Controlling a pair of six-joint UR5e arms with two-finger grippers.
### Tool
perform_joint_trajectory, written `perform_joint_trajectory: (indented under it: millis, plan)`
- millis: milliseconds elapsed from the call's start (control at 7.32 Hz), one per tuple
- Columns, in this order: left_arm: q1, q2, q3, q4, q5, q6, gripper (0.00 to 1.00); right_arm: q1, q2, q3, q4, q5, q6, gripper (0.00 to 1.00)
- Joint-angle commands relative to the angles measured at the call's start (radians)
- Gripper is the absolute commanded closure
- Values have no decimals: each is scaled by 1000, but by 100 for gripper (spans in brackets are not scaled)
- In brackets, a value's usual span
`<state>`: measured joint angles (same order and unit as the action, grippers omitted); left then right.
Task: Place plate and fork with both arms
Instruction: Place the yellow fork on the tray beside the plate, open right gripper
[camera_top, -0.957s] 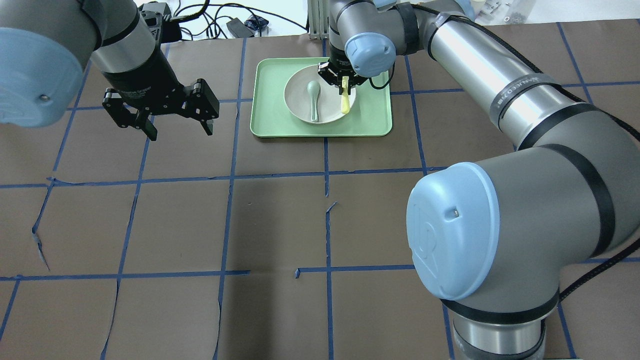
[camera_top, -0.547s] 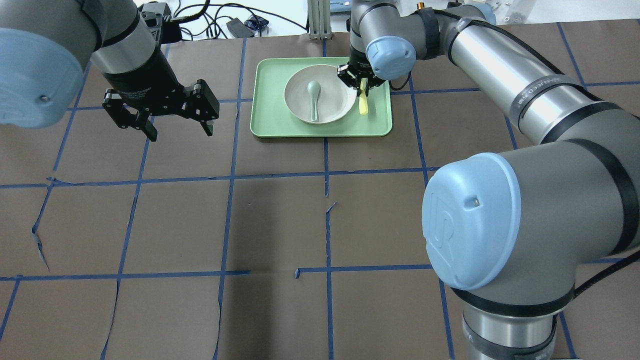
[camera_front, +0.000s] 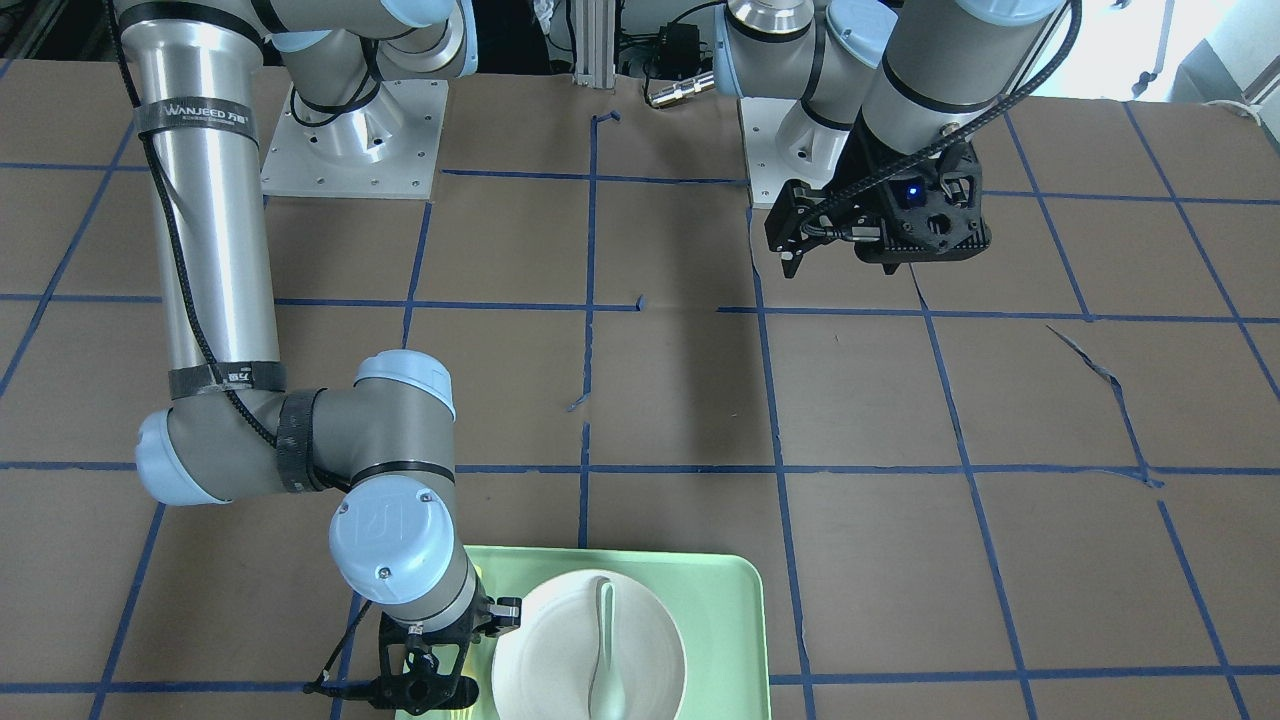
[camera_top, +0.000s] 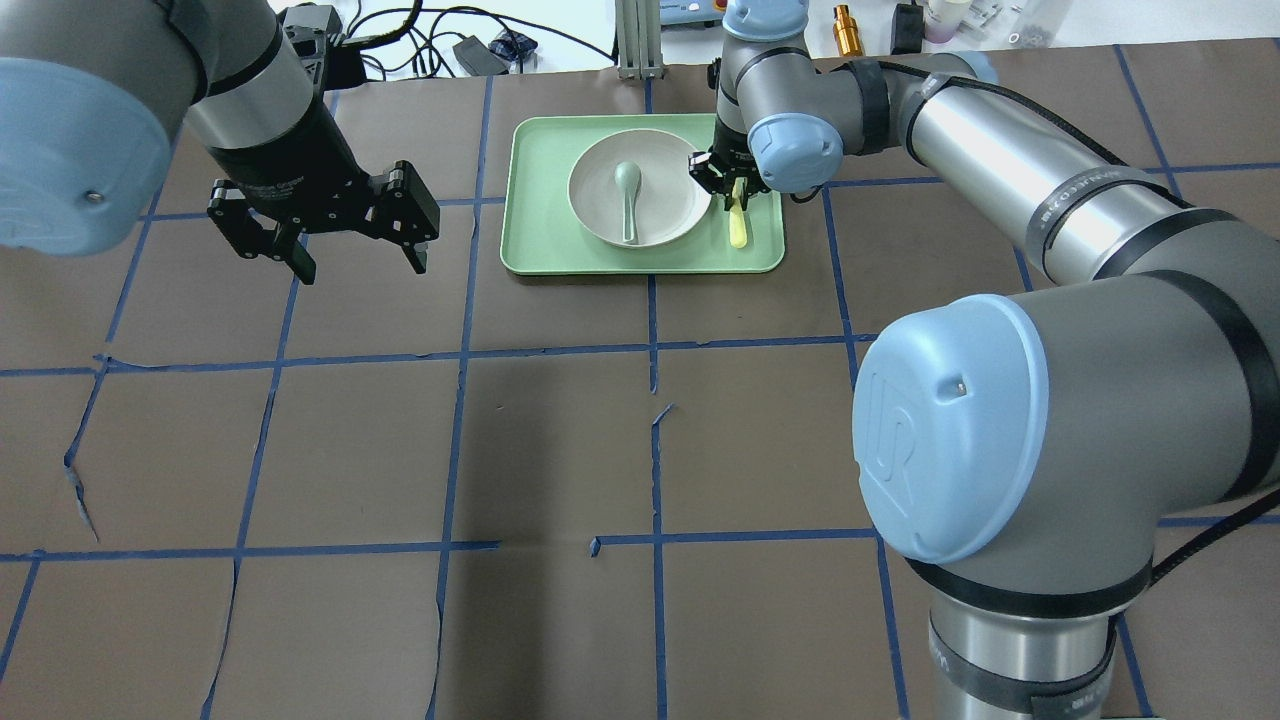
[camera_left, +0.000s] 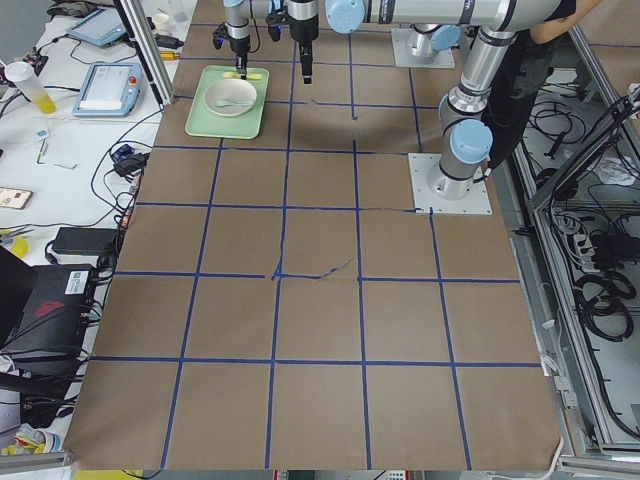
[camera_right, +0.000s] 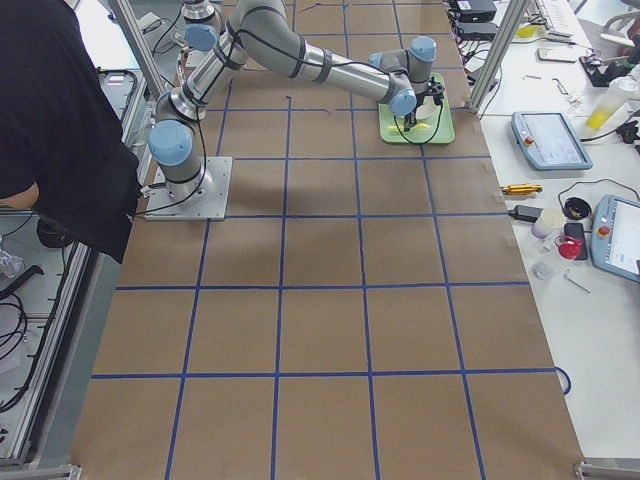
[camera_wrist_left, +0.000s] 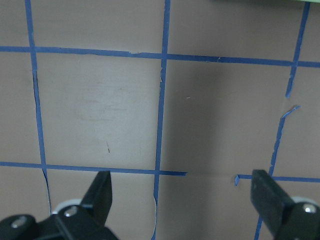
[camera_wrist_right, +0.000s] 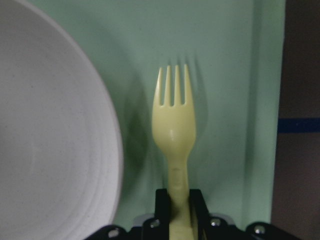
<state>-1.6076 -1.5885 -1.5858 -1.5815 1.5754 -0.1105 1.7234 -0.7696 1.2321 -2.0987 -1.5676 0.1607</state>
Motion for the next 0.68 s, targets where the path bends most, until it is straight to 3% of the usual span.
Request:
perform_joint_trajectory:
  millis: [0,137,410,547]
  plan:
    - [0,-1,0,0,0,2,0,-2,-5,21,-9,-2,-12,37]
    - [0,1,0,0,0,2,0,-2,-13,24,-9,-12,-13,5]
    - [0,4,0,0,0,2,0,-2,-93,46,12,-15,-16,0]
    - [0,5,1,0,2,2,0,-10,-190,105,93,-28,-47,0]
